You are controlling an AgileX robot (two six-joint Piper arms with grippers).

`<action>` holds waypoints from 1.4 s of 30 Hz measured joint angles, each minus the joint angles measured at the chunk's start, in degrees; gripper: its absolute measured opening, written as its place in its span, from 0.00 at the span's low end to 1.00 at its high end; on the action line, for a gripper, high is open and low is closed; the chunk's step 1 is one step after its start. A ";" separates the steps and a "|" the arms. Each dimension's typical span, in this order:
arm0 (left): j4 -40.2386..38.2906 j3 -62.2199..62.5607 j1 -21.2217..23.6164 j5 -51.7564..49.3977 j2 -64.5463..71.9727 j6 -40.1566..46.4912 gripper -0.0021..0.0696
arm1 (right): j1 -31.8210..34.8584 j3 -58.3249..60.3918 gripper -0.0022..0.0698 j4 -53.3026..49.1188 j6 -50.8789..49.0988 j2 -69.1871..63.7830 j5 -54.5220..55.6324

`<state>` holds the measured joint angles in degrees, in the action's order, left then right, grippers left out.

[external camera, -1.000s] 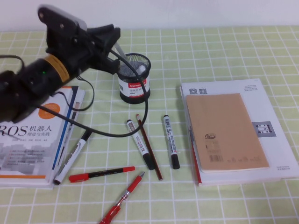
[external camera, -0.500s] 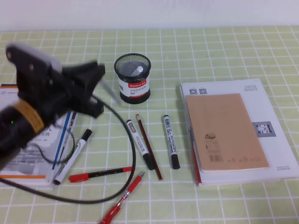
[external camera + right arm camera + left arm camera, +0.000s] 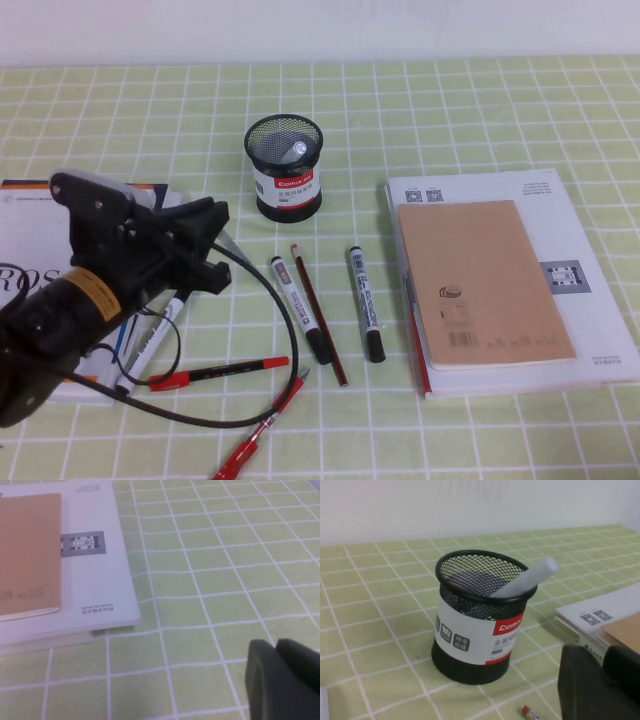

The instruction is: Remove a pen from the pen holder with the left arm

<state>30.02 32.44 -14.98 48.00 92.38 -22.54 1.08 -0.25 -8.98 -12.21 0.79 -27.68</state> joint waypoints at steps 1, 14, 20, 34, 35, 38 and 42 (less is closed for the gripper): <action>0.11 0.00 0.00 0.81 0.34 0.00 0.12 | 0.00 0.00 0.01 0.00 0.00 0.00 0.00; -2.42 -2.98 0.00 8.61 -0.12 -1.97 0.55 | 0.00 0.00 0.01 0.00 0.00 0.00 0.00; 1.83 -5.19 0.00 10.92 -5.05 -5.77 0.36 | 0.00 0.00 0.01 0.00 0.00 0.00 0.00; 26.42 -10.82 0.00 3.91 -29.72 -20.11 0.03 | 0.00 0.00 0.01 0.00 0.00 0.00 0.00; 27.12 -10.82 0.00 2.57 -31.71 -21.82 0.03 | 0.00 0.00 0.01 0.00 0.00 0.00 0.00; 28.94 -10.82 0.00 -1.65 -39.48 -27.73 0.03 | 0.00 0.00 0.01 0.00 0.00 0.00 0.00; 34.02 -10.92 0.00 -6.85 -49.28 -37.53 0.03 | 0.00 0.00 0.01 0.00 0.00 0.00 0.00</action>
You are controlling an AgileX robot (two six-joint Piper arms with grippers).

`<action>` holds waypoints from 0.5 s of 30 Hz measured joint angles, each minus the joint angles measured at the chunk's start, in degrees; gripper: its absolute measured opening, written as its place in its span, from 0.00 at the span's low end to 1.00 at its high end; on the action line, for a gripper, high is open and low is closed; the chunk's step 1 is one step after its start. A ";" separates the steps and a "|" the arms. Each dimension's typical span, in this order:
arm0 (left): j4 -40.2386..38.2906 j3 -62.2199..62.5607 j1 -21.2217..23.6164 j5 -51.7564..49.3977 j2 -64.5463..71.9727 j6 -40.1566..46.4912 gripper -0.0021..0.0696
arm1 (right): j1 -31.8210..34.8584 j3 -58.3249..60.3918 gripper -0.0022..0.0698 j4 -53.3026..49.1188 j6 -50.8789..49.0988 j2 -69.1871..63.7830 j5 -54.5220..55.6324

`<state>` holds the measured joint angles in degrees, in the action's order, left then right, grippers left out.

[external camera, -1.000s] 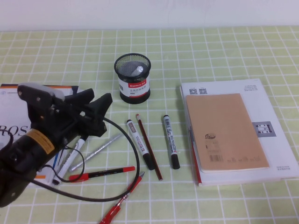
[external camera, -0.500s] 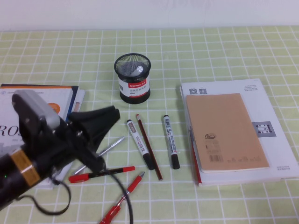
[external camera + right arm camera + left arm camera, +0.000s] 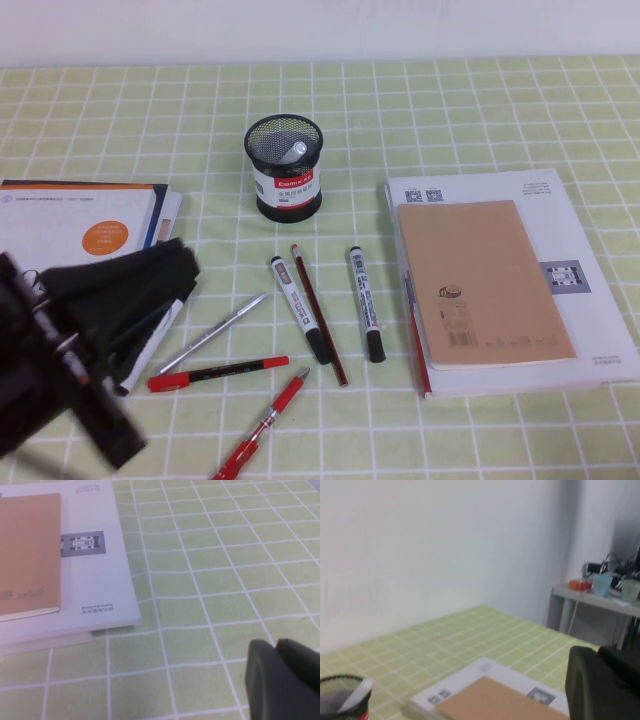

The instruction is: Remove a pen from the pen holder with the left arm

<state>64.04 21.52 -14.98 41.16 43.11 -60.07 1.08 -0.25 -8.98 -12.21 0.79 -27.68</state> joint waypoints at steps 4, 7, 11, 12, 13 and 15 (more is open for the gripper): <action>7.35 0.00 0.00 -1.16 -9.67 -7.82 0.03 | 0.00 0.00 0.01 0.00 0.00 0.00 0.00; 10.34 0.00 0.00 -0.81 -16.48 -10.00 0.03 | 0.00 0.00 0.01 0.00 0.00 0.00 0.00; 10.64 -0.10 0.00 -0.69 -22.97 -10.47 0.03 | 0.00 0.00 0.01 0.00 0.00 0.00 0.00; 10.20 -0.10 0.00 -0.69 -24.58 -10.90 0.03 | 0.00 0.00 0.01 0.00 0.00 0.00 0.00; 9.50 -0.10 0.00 -0.93 -26.15 -11.67 0.03 | 0.00 0.00 0.01 0.00 0.00 0.00 0.00; 8.30 -0.10 0.00 -2.12 -28.75 -13.86 0.03 | 0.00 0.00 0.01 0.00 0.00 0.00 0.00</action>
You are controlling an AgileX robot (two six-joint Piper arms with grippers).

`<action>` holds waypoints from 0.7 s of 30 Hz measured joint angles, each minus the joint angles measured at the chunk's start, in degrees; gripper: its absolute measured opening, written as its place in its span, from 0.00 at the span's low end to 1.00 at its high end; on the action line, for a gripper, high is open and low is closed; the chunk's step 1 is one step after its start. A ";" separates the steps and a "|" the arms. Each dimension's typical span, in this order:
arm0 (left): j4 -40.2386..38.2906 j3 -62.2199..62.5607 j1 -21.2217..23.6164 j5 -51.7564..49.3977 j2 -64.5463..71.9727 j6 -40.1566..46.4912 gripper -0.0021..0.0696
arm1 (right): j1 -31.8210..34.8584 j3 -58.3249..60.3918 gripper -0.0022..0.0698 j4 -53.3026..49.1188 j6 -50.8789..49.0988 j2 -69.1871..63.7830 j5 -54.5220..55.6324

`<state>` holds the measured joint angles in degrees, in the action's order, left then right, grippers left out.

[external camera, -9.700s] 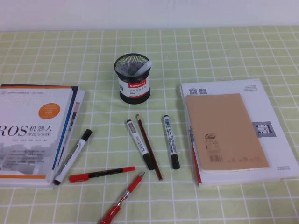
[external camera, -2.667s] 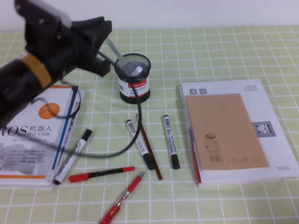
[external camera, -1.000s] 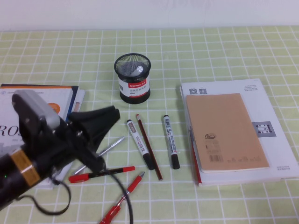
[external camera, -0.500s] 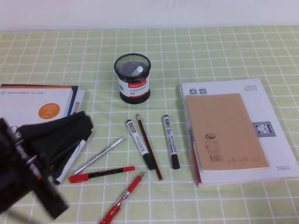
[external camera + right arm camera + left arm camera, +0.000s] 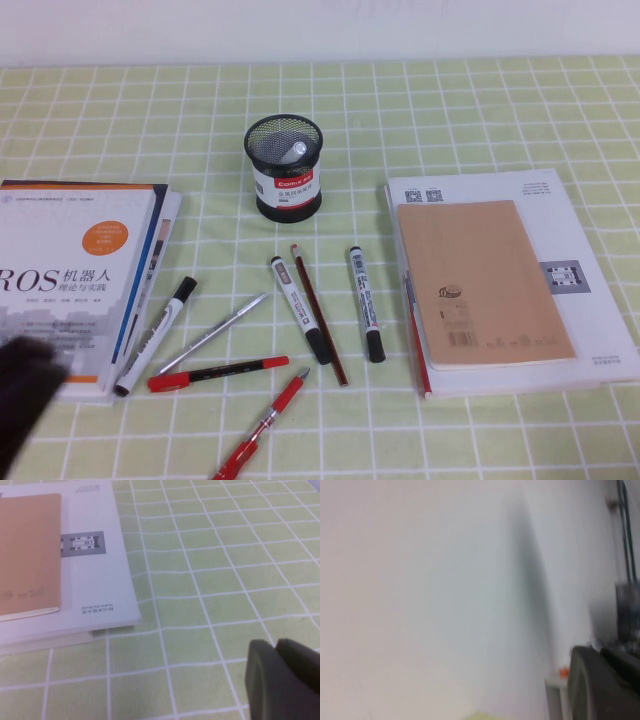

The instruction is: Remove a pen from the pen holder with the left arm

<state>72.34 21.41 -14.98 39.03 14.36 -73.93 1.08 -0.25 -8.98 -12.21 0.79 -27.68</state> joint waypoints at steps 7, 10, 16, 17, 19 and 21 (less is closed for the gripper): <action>-7.66 0.00 -0.11 -8.70 -7.86 -3.23 0.03 | 0.00 0.00 0.01 0.00 0.00 0.00 0.00; -12.36 0.00 -0.17 -15.13 -9.78 -2.58 0.03 | 0.00 0.00 0.01 0.00 0.00 0.00 0.00; -36.18 0.00 -0.26 -44.56 -12.08 27.01 0.03 | 0.00 0.00 0.01 0.00 0.00 0.00 0.00; -39.70 0.00 -0.26 -51.67 -12.32 34.89 0.03 | 0.00 0.00 0.01 0.00 0.00 0.00 0.00; -43.49 -0.93 -0.26 -62.39 -12.84 46.46 0.03 | 0.00 0.00 0.01 0.00 0.00 0.00 0.00; -44.46 -2.80 -0.26 -67.05 -13.74 54.66 0.03 | 0.00 0.00 0.01 0.00 0.00 0.00 0.00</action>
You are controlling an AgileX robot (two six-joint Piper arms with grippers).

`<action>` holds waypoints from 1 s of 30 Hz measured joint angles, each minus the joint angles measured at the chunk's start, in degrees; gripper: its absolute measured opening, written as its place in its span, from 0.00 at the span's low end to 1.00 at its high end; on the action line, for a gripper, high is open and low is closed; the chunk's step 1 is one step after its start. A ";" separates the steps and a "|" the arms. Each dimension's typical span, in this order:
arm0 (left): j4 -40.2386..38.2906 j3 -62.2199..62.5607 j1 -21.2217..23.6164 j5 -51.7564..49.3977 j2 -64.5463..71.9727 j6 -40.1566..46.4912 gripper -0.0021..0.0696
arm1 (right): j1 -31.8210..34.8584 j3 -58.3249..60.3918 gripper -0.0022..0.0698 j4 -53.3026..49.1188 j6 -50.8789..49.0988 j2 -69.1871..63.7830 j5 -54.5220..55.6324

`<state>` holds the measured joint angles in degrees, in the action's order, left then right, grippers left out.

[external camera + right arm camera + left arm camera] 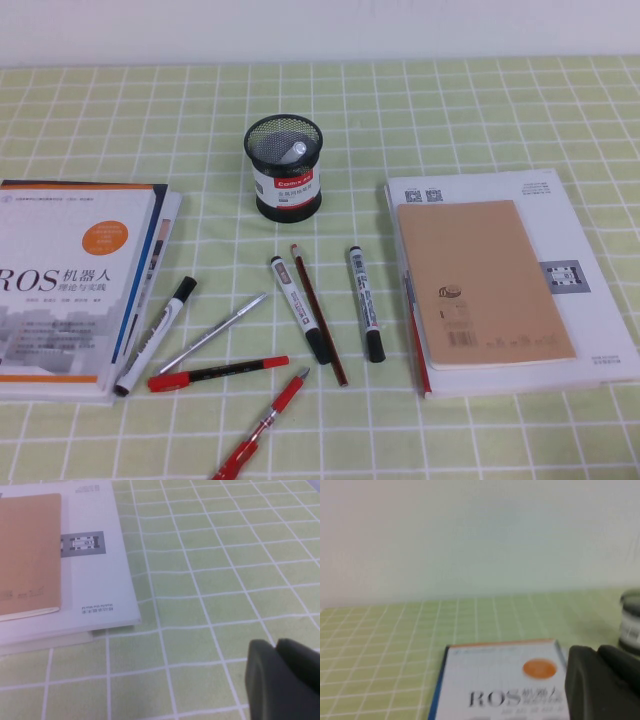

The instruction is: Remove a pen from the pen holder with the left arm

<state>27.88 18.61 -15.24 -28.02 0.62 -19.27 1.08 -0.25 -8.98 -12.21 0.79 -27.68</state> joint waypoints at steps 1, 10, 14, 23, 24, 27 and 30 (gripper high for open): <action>-0.30 -1.15 0.00 -0.54 -0.49 2.86 0.03 | 0.00 0.00 0.01 0.00 0.00 0.00 0.00; -9.54 -14.33 0.00 4.86 -1.35 9.71 0.03 | 0.00 0.00 0.01 0.00 0.00 0.00 0.00; -13.06 -18.14 0.00 6.83 -1.35 10.19 0.03 | 0.00 0.00 0.01 0.00 0.00 0.00 0.00; -14.89 -19.98 0.00 7.57 -1.35 7.39 0.03 | 0.00 0.00 0.01 0.00 0.00 0.00 0.00; -14.89 -19.98 0.00 7.48 -1.35 7.13 0.03 | 0.00 0.00 0.01 0.00 0.00 0.00 0.00; -14.89 -19.98 0.57 6.19 -1.35 5.80 0.03 | 0.00 0.00 0.01 0.00 0.00 0.00 0.00; -14.89 -19.98 1.43 6.02 -1.35 5.40 0.03 | 0.00 0.00 0.01 0.00 0.00 0.00 0.00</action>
<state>12.99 -1.37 -13.82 -22.00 -0.73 -13.87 1.08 -0.25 -8.98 -12.21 0.79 -27.68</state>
